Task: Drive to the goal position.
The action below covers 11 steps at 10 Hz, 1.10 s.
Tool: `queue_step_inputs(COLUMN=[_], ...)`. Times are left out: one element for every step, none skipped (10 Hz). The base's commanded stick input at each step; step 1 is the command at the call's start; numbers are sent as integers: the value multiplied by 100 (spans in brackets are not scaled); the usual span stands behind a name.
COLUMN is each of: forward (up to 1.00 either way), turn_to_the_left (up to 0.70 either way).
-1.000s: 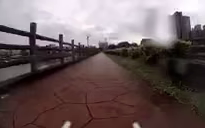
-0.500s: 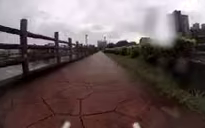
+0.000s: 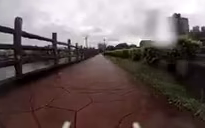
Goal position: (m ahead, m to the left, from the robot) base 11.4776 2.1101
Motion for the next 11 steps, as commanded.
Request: queue_step_inputs(forward=[50, 50, 50, 50, 50, 50, 50, 50, 50, 50, 50], turn_to_the_left=[0, 0, 0, 0, 0, 0, 0, 0, 0, 0, 0])
